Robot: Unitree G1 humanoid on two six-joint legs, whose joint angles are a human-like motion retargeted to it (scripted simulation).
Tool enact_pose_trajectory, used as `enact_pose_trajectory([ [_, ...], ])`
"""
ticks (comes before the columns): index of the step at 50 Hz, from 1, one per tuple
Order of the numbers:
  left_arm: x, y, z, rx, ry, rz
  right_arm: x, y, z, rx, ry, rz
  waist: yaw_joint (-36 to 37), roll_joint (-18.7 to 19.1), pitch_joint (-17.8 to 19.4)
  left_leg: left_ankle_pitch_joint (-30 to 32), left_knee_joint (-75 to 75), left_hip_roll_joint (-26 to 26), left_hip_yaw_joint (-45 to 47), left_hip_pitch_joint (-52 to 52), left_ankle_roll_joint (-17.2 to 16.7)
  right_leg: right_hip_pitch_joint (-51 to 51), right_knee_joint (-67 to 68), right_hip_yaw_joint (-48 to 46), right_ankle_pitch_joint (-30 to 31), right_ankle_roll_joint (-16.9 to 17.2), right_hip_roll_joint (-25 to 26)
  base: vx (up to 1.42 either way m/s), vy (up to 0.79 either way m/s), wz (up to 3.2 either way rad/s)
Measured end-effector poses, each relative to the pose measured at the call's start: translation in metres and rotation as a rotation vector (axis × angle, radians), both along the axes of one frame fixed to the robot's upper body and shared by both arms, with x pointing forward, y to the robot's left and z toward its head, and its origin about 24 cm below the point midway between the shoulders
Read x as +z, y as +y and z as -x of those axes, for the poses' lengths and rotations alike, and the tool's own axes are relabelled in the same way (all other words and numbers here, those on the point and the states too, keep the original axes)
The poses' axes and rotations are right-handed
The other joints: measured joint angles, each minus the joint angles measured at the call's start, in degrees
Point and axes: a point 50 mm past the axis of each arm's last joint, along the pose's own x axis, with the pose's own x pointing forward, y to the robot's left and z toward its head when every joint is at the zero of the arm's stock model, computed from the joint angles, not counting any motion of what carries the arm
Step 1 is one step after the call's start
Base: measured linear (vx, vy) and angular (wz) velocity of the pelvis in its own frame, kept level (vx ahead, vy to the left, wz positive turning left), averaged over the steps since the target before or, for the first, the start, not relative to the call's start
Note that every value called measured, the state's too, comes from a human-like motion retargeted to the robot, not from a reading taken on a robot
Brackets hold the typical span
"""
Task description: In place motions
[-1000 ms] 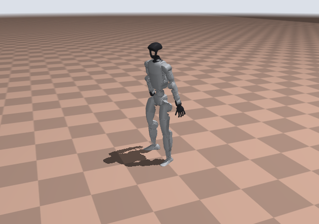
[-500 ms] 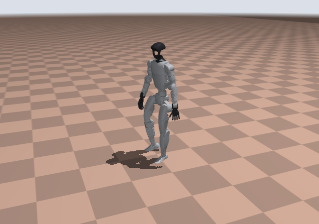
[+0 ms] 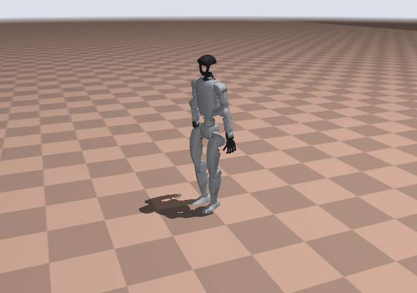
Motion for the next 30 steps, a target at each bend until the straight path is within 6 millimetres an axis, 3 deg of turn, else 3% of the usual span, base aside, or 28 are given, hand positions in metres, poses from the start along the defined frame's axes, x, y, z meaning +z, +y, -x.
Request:
enact_pose_trajectory([
  [7, 0.002, 0.009, 0.006, -0.044, 0.042, -0.061, -0.003, 0.009, -0.024, 0.049, -0.091, -0.048, 0.2, -0.7, -0.3, -0.9, 0.5, 0.4, 0.3, 0.2, -0.3, 0.0, -0.8, 1.0, -1.1, -0.9, 0.5, 0.03, -0.08, -0.06],
  [12, 0.001, 0.013, -0.012, -0.037, -0.019, -0.046, -0.004, 0.011, -0.051, 0.148, -0.150, -0.076, -0.2, -1.0, 0.3, -1.8, 1.7, 1.0, 0.3, -0.3, -0.6, -0.3, -1.1, 1.5, -1.9, -1.4, 0.7, -0.02, -0.09, -0.06],
  [18, 0.000, 0.013, -0.035, -0.035, -0.070, -0.011, -0.003, 0.012, -0.070, 0.192, -0.200, -0.099, -0.9, -1.2, 0.7, -2.3, 2.4, 1.6, 0.0, -0.8, -1.2, -0.4, -1.3, 1.0, -2.6, -1.7, 1.0, -0.02, -0.09, 0.10],
  [23, -0.001, 0.008, -0.049, -0.033, -0.115, 0.025, -0.003, 0.011, -0.071, 0.185, -0.208, -0.075, -1.5, -1.3, 0.6, -2.7, 2.7, 2.1, -0.3, -1.2, -1.7, -0.6, -1.4, 0.8, -3.4, -1.7, 1.4, 0.00, -0.08, 0.10],
  [30, -0.001, 0.005, -0.057, -0.083, -0.165, 0.029, -0.003, 0.007, -0.053, 0.150, -0.132, -0.063, -2.2, -2.5, 1.4, -5.6, 8.1, 2.6, -0.8, -3.4, -1.2, -0.2, -2.3, 0.7, -4.8, -1.5, 0.6, 0.00, -0.08, 0.18],
])
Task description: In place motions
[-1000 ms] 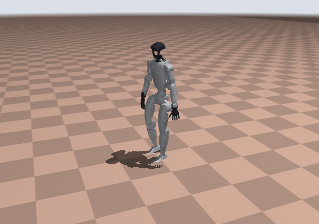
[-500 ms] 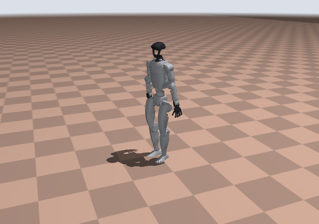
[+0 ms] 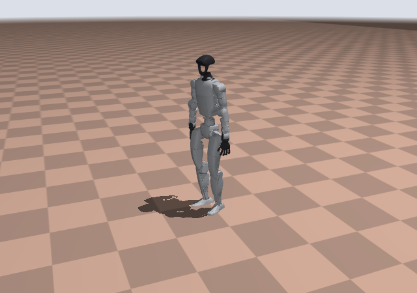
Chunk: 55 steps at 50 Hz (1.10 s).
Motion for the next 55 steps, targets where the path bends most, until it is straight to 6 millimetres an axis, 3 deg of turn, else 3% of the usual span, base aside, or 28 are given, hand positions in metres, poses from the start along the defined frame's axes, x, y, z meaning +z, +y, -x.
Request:
enact_pose_trajectory([
  [7, 0.000, 0.001, 0.008, -0.020, -0.004, -0.056, 0.002, -0.008, 0.031, -0.038, 0.108, 0.039, 1.7, -1.1, 0.6, 0.6, 4.8, -1.5, -3.2, -2.5, -0.2, 0.4, -0.4, 0.2, 0.1, -0.2, -1.2, 0.01, 0.00, 0.07],
  [15, 0.000, -0.004, 0.043, 0.039, 0.096, -0.063, 0.005, -0.018, 0.046, -0.075, 0.149, 0.083, 1.2, 0.4, -1.4, 3.1, -0.9, -2.8, -4.2, -0.4, 0.6, 0.0, -0.2, 0.3, 1.8, -0.4, -0.8, 0.04, 0.12, -0.03],
  [22, 0.002, 0.005, 0.049, 0.032, 0.141, -0.090, 0.002, -0.014, 0.027, -0.141, 0.051, 0.039, 0.8, 0.8, -0.7, 4.8, -3.8, -3.3, -3.9, 0.2, 1.6, -1.3, 2.0, 0.2, 4.1, 0.6, -1.2, -0.04, 0.14, -0.09],
  [27, 0.002, 0.011, 0.042, 0.081, 0.125, -0.081, 0.001, -0.007, -0.005, -0.063, -0.062, 0.020, 0.7, 1.1, 0.7, 5.4, -5.1, -1.6, -1.7, -0.3, 1.7, -4.4, 7.6, 1.2, 6.5, 5.4, -0.1, -0.13, 0.03, -0.57],
  [33, 0.004, 0.026, 0.034, 0.104, 0.131, -0.114, 0.001, 0.001, -0.024, 0.019, -0.150, 0.007, 1.2, 1.3, 1.7, 6.0, -5.8, 0.6, 0.1, 0.0, 1.1, -4.8, 11.4, -7.8, 9.5, 1.3, -2.7, -0.08, -0.02, -0.33],
  [36, 0.004, 0.026, 0.031, 0.105, 0.122, -0.129, 0.001, -0.001, -0.017, 0.012, -0.143, 0.013, 2.2, 1.2, 1.4, 6.3, -6.5, 0.3, 0.1, 0.7, 1.2, -4.5, 10.2, -4.0, 10.8, 0.2, -3.2, 0.04, -0.02, 0.04],
  [40, 0.003, 0.023, 0.026, 0.099, 0.107, -0.099, 0.000, -0.006, 0.001, -0.026, -0.089, 0.039, 2.5, 0.3, 1.0, 6.5, -7.6, -1.4, -0.3, 2.5, 1.3, -1.8, 5.8, -1.9, 9.3, 2.4, -4.2, 0.08, -0.07, 0.19],
  [42, 0.003, 0.024, 0.025, 0.081, 0.112, -0.087, 0.000, -0.006, 0.013, -0.055, -0.043, 0.038, 3.8, 0.0, 0.2, 6.3, -8.0, -1.5, 0.1, 3.1, 1.0, -0.9, 3.9, -5.2, 8.6, -1.0, -5.0, 0.10, -0.10, -0.22],
  [45, 0.003, 0.020, 0.021, 0.050, 0.108, -0.097, 0.001, -0.009, 0.026, -0.121, 0.007, 0.034, 5.8, -0.2, -1.4, 5.8, -7.6, -1.5, 0.4, 2.1, 0.8, -1.1, 2.0, -6.2, 7.9, -2.6, -4.7, 0.03, -0.07, -0.10],
  [55, 0.001, 0.012, 0.013, -0.003, 0.078, -0.068, 0.004, -0.020, 0.037, -0.197, 0.012, 0.081, 2.9, 1.8, -1.5, 5.3, -7.9, -0.3, -1.4, 2.0, -0.5, -1.5, 2.1, -5.7, 6.8, -1.7, -3.3, 0.02, -0.07, 0.05],
])
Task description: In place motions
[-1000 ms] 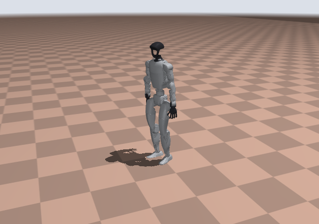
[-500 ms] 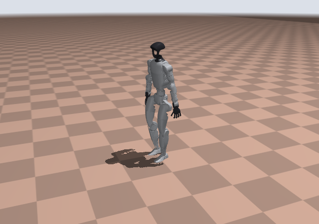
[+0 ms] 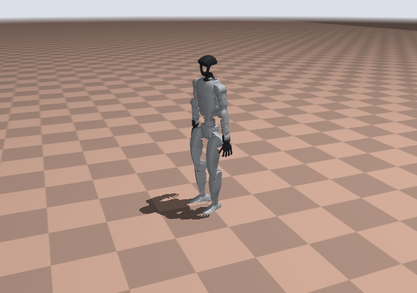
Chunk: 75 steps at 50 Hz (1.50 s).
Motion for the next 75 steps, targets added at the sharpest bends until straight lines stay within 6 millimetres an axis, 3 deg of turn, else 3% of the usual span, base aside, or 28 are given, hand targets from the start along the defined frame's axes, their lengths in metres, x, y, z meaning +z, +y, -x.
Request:
enact_pose_trajectory([
  [4, -0.001, -0.003, -0.002, 0.010, -0.010, 0.039, 0.001, 0.002, 0.011, -0.096, 0.030, 0.026, -0.1, 0.4, 0.1, -1.0, 0.9, 0.4, -1.7, -0.3, -0.2, 0.2, -0.3, 0.2, -0.8, 0.6, 0.7, 0.02, -0.12, 0.04],
  [8, -0.001, -0.012, 0.005, 0.127, -0.046, 0.110, 0.001, 0.001, 0.015, -0.120, 0.066, 0.076, -0.4, 0.7, 0.0, -2.7, 2.3, 1.2, -1.6, -0.6, -0.5, 0.6, -0.8, -0.4, -2.0, 0.8, 1.1, 0.02, -0.14, 0.17],
  [12, -0.001, -0.016, 0.031, 0.287, -0.003, 0.094, 0.000, 0.002, -0.002, -0.070, 0.056, 0.095, -0.4, 0.2, 0.4, -5.5, 7.8, 1.8, -1.1, -2.5, -0.2, 1.0, -1.2, -0.3, -3.3, 1.2, 0.5, 0.02, -0.17, 0.21],
  [15, 0.001, -0.015, 0.059, 0.366, 0.063, 0.052, -0.001, 0.008, -0.038, -0.046, -0.039, 0.066, -0.8, -1.1, 1.7, -4.1, 17.5, 2.1, 0.4, -6.7, 0.9, 2.0, -1.7, -0.7, -4.3, 1.5, -1.0, -0.01, -0.14, 0.48],
  [18, 0.006, -0.010, 0.082, 0.367, 0.140, 0.005, 0.004, 0.020, -0.092, -0.071, -0.196, 0.000, -1.6, -2.9, 3.2, 5.4, 35.8, 3.4, -2.0, -17.8, 3.2, 2.5, -2.6, -3.4, -5.6, 1.6, -3.4, -0.13, -0.20, 0.94],
  [20, 0.010, -0.006, 0.100, 0.347, 0.198, -0.028, 0.011, 0.025, -0.127, -0.083, -0.304, -0.052, 0.6, -4.3, 3.8, 9.8, 47.8, 0.6, -5.0, -26.5, 6.1, 2.4, -3.1, -3.6, -6.1, 1.2, -4.8, -0.06, -0.16, 0.25],
  [23, 0.018, -0.007, 0.125, 0.314, 0.317, -0.039, 0.026, 0.029, -0.176, -0.098, -0.461, -0.093, 5.4, -5.0, 4.4, 3.8, 65.4, 5.8, 1.2, -37.7, 10.3, 1.6, -2.9, -3.3, -6.1, 0.2, -5.6, -0.04, -0.07, -0.19],
  [27, 0.023, -0.013, 0.141, 0.296, 0.402, 0.004, 0.049, 0.036, -0.225, -0.104, -0.640, -0.123, 9.4, -5.4, 6.7, 0.9, 77.2, 6.2, 1.5, -46.2, 11.1, 1.5, -2.2, -1.9, -5.3, -0.9, -6.0, -0.07, -0.02, -0.32],
  [30, 0.026, -0.015, 0.150, 0.258, 0.435, 0.033, 0.063, 0.035, -0.247, -0.068, -0.715, -0.134, 11.1, -6.0, 7.2, 0.8, 79.8, 4.3, 1.3, -49.0, 10.8, 1.8, -2.0, -1.6, -4.9, -0.9, -7.2, 0.02, 0.04, -0.05],
  [32, 0.026, -0.015, 0.151, 0.238, 0.438, 0.028, 0.066, 0.034, -0.251, -0.035, -0.715, -0.118, 12.0, -6.0, 6.9, 0.4, 78.7, 4.6, 1.4, -48.3, 10.8, 1.8, -1.9, -1.5, -4.8, -0.8, -7.5, 0.03, 0.02, -0.03],
  [37, 0.022, -0.013, 0.140, 0.253, 0.388, 0.031, 0.057, 0.034, -0.237, -0.022, -0.640, -0.085, 10.7, -6.1, 4.8, 1.3, 66.3, -0.2, -3.2, -41.1, 8.5, 1.8, -1.9, -3.2, -4.6, 0.2, -7.4, 0.06, 0.02, 0.32],
  [43, 0.014, -0.011, 0.115, 0.298, 0.284, 0.056, 0.029, 0.034, -0.181, -0.060, -0.428, -0.059, 7.4, -4.3, 1.2, 5.6, 32.5, -2.9, -7.5, -20.3, 3.4, 2.6, -2.0, -4.1, -4.4, 1.9, -5.0, 0.15, 0.12, 0.23],
  [45, 0.012, -0.009, 0.105, 0.297, 0.245, 0.059, 0.022, 0.033, -0.162, -0.083, -0.360, -0.051, 6.8, -2.2, 0.4, 2.3, 18.1, -2.3, -9.3, -12.1, -2.3, 3.1, -1.8, -3.3, -4.2, 2.6, -2.4, 0.17, 0.21, -0.01],
  [47, 0.011, -0.006, 0.101, 0.290, 0.217, 0.055, 0.015, 0.032, -0.143, -0.112, -0.298, -0.044, 4.7, -0.9, -1.0, -6.2, 9.2, 1.3, 4.0, -5.4, 0.7, 3.4, -1.5, -3.6, -3.9, 3.4, -1.1, 0.24, 0.28, 0.22],
  [50, 0.009, -0.004, 0.092, 0.291, 0.200, 0.056, 0.009, 0.037, -0.124, -0.136, -0.244, -0.061, -0.7, 1.0, -2.9, -0.7, 3.4, 0.4, -6.5, -5.1, -3.7, 3.4, -1.3, -6.8, -2.9, 3.9, 0.2, 0.09, 0.18, 0.52],
  [54, 0.007, 0.019, 0.052, 0.243, 0.057, 0.002, 0.010, 0.043, -0.133, -0.152, -0.327, -0.120, 1.5, -0.3, 0.8, 1.1, 1.1, -0.6, -2.8, -3.2, -2.7, 3.7, -0.5, -4.5, -1.4, 3.5, -0.5, -0.13, 0.09, -0.33],
  [58, 0.009, 0.033, 0.041, 0.200, 0.046, -0.040, 0.008, 0.040, -0.124, -0.065, -0.299, -0.114, 4.0, -1.4, -0.3, 1.3, 0.5, -1.2, -1.7, -2.2, -2.1, 4.1, -0.9, -4.5, -0.8, 2.5, -1.5, 0.15, 0.18, -0.38],
  [60, 0.008, 0.031, 0.044, 0.214, 0.075, -0.046, 0.006, 0.038, -0.117, 0.011, -0.269, -0.106, 4.7, -1.7, -1.5, 1.5, 0.2, -1.9, -1.2, -2.1, -1.3, 3.5, -0.4, -3.1, 0.1, 2.7, -1.8, 0.11, 0.19, -0.51],
  [65, 0.006, 0.023, 0.033, 0.246, 0.070, -0.014, 0.006, 0.031, -0.115, 0.152, -0.269, -0.064, 3.4, -1.9, -0.6, 1.7, 0.2, -2.7, -1.0, -0.6, 0.4, 3.9, 2.0, -2.7, 2.4, 4.2, -2.4, 0.04, 0.18, -0.07],
  [68, 0.004, 0.016, 0.025, 0.197, 0.090, -0.004, 0.003, 0.028, -0.102, 0.179, -0.264, -0.031, 4.0, -2.1, 0.0, 1.8, 0.7, -3.3, -1.9, 0.2, 1.6, 3.8, 5.0, -1.9, 4.7, 6.0, -3.2, 0.06, 0.15, -0.13],
  [72, 0.002, 0.006, 0.005, 0.107, 0.067, 0.004, 0.000, 0.020, -0.079, 0.134, -0.253, 0.017, 4.7, -1.2, 1.1, 2.4, 0.5, -2.2, -0.9, 0.9, 2.3, 1.9, 12.4, -2.0, 12.2, 9.5, -3.0, -0.05, 0.18, -0.34],
  [75, 0.002, -0.006, -0.035, 0.069, -0.024, 0.038, 0.000, 0.014, -0.066, 0.058, -0.264, 0.078, 6.7, 2.4, 3.2, 3.3, 1.2, 4.9, 3.0, 0.0, 0.5, -4.7, 24.4, -1.9, 24.7, 9.6, -0.1, -0.28, -0.07, -0.99],
])
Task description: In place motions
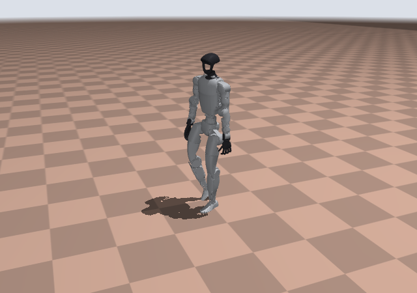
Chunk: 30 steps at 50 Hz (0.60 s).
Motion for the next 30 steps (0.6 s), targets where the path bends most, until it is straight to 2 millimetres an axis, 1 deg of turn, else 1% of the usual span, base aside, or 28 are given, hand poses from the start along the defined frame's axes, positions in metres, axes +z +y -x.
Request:
enact_pose_trajectory([
  [2, 0.002, -0.009, -0.032, -0.005, -0.091, 0.043, 0.000, -0.007, 0.015, -0.070, 0.022, 0.033, -2.0, 1.3, 2.2, 0.0, 0.6, 1.3, -0.3, 1.1, -0.2, -4.5, 12.9, -0.5, 3.1, 0.0, -2.1, -0.16, 0.09, -0.01],
  [3, 0.006, -0.014, -0.053, -0.007, -0.151, 0.068, 0.000, -0.011, 0.027, -0.106, 0.052, 0.043, -3.2, 1.5, 3.2, 0.0, 0.6, 1.5, -0.1, 1.8, -0.3, -7.4, 20.4, -0.3, 3.1, 0.0, -3.5, -0.08, 0.16, 0.23],
  [5, 0.015, -0.021, -0.093, -0.015, -0.262, 0.098, 0.000, -0.015, 0.052, -0.159, 0.130, 0.038, -6.3, 2.4, 4.1, 0.1, 0.1, 1.3, -0.7, 2.4, 0.6, -11.2, 31.6, -3.4, 3.1, 0.0, -8.8, -0.04, 0.35, 0.52],
  [7, 0.029, -0.029, -0.131, -0.020, -0.381, 0.112, 0.002, -0.017, 0.079, -0.202, 0.232, 0.008, -9.5, 3.0, 5.0, 0.2, -0.1, 1.0, -2.0, 2.6, 1.8, -14.6, 39.7, -5.0, 2.9, 0.0, -13.2, 0.00, 0.41, 0.76],
  [8, 0.036, -0.032, -0.148, -0.021, -0.436, 0.118, 0.003, -0.018, 0.091, -0.218, 0.281, -0.010, -10.5, 3.1, 5.4, 0.2, 0.0, 0.9, -2.5, 2.6, 2.2, -16.4, 43.0, -4.9, 2.5, 0.0, -14.4, 0.02, 0.24, 0.64],
  [10, 0.059, -0.039, -0.190, -0.023, -0.585, 0.147, 0.008, -0.017, 0.125, -0.252, 0.418, -0.064, -12.9, 3.7, 6.1, 0.2, 0.4, 1.5, -3.8, 2.3, 2.9, -22.1, 49.9, -3.7, 1.1, 0.0, -15.7, 0.03, 0.13, 0.55],
  [13, 0.084, -0.047, -0.226, -0.022, -0.716, 0.191, 0.015, -0.015, 0.156, -0.275, 0.544, -0.091, -15.3, 3.5, 6.5, 0.2, 0.9, 1.3, -5.3, 1.8, 3.6, -27.8, 54.0, -1.1, -0.2, 0.0, -15.9, 0.03, 0.08, 0.40],
  [15, 0.099, -0.053, -0.243, -0.018, -0.788, 0.221, 0.021, -0.015, 0.177, -0.292, 0.618, -0.076, -16.9, 3.5, 6.9, 0.0, 1.2, 1.2, -6.2, 2.4, 4.1, -29.9, 55.1, 0.2, -0.7, -1.0, -16.3, 0.06, 0.10, 0.31],
  [17, 0.109, -0.056, -0.253, -0.004, -0.836, 0.247, 0.026, -0.016, 0.192, -0.317, 0.676, -0.046, -18.5, 3.6, 7.5, -0.4, 1.4, 1.0, -6.4, 3.3, 4.6, -29.9, 54.4, 1.0, -0.7, -2.6, -17.1, 0.07, 0.11, 0.19],
  [18, 0.111, -0.057, -0.256, 0.003, -0.849, 0.256, 0.028, -0.016, 0.196, -0.329, 0.694, -0.040, -19.1, 3.6, 7.6, -0.5, 1.5, 0.9, -6.5, 3.6, 4.8, -29.4, 53.5, 1.2, -0.6, -3.2, -17.2, 0.04, 0.06, 0.12],
  [20, 0.114, -0.058, -0.258, 0.010, -0.863, 0.271, 0.029, -0.015, 0.200, -0.357, 0.716, -0.044, -19.8, 3.5, 7.7, -0.7, 1.6, 1.0, -6.6, 4.0, 4.9, -27.8, 50.5, 1.4, -0.3, -3.9, -16.7, 0.00, 0.00, 0.00],
  [22, 0.111, -0.057, -0.256, 0.008, -0.853, 0.276, 0.027, -0.011, 0.195, -0.375, 0.695, -0.076, -19.6, 3.5, 7.1, -0.9, 1.5, 1.3, -6.1, 4.2, 4.7, -25.2, 46.0, 0.8, 0.1, -4.0, -15.4, 0.03, -0.03, -0.13],
  [24, 0.105, -0.055, -0.249, 0.003, -0.830, 0.266, 0.023, -0.007, 0.187, -0.376, 0.653, -0.104, -18.9, 3.5, 6.1, -1.0, 1.3, 1.5, -5.4, 4.3, 4.6, -22.6, 42.0, -0.2, 0.6, -3.9, -14.3, 0.08, -0.06, -0.38],
  [26, 0.096, -0.052, -0.238, -0.002, -0.795, 0.247, 0.018, -0.006, 0.173, -0.363, 0.598, -0.127, -17.4, 3.3, 4.9, -1.1, 0.9, 1.5, -4.2, 4.4, 4.4, -19.6, 37.5, -1.0, 1.3, -3.3, -13.0, 0.11, -0.08, -0.57],
  [30, 0.069, -0.047, -0.204, 0.012, -0.662, 0.208, 0.007, -0.005, 0.135, -0.271, 0.470, -0.146, -14.0, 2.3, 2.6, -1.6, 0.8, 1.2, -1.7, 4.4, 4.0, -12.5, 26.0, -0.4, 3.1, 0.0, -8.7, 0.06, -0.15, -0.66],
])
